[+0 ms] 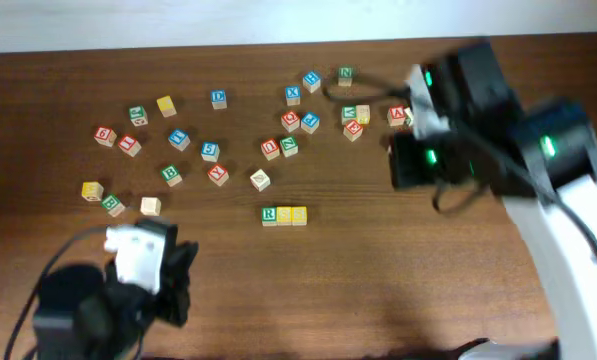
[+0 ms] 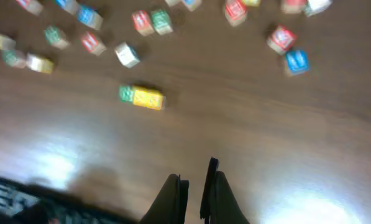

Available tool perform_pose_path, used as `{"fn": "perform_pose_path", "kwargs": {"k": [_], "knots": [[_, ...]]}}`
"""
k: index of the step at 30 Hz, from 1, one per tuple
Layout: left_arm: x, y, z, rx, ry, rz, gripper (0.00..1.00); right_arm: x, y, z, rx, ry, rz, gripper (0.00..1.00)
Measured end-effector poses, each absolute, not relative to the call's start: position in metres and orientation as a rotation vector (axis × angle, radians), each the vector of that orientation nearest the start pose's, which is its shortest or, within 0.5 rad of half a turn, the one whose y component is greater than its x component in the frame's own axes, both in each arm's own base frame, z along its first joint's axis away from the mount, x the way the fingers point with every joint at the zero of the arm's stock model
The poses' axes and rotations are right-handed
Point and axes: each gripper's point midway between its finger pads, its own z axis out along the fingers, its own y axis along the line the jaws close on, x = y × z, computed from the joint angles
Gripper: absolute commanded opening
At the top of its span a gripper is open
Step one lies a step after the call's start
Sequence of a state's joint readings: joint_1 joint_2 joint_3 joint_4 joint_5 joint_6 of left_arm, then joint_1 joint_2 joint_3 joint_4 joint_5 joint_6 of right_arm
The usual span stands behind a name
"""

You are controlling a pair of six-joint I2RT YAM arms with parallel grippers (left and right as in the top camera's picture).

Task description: Spell out RSS

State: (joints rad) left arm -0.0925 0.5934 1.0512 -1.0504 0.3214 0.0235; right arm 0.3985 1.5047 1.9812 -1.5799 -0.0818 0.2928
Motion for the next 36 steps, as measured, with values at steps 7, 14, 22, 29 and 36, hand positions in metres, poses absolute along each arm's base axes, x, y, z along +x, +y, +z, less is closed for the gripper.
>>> {"fn": "perform_pose_path", "kwargs": {"k": [7,14,22,29,36], "knots": [[0.157,-0.068,0.278,0.309,2.175,-0.380,0.99,0.170,0.095,0.288,-0.122,2.557,0.376,0.98],[0.144,-0.067,0.260,0.302,2.267,-0.392,0.99,0.130,0.071,0.283,-0.093,2.431,0.432,0.98],[0.140,-0.066,0.256,0.300,2.292,-0.395,0.99,0.130,0.071,0.282,-0.092,2.431,0.432,0.98],[0.119,-0.060,0.277,0.302,2.086,-0.341,0.99,0.130,0.071,0.283,-0.092,2.430,0.433,0.98],[0.184,-0.044,0.270,0.234,1.776,-0.178,0.99,0.130,0.071,0.281,-0.088,2.434,0.431,0.98]]}}
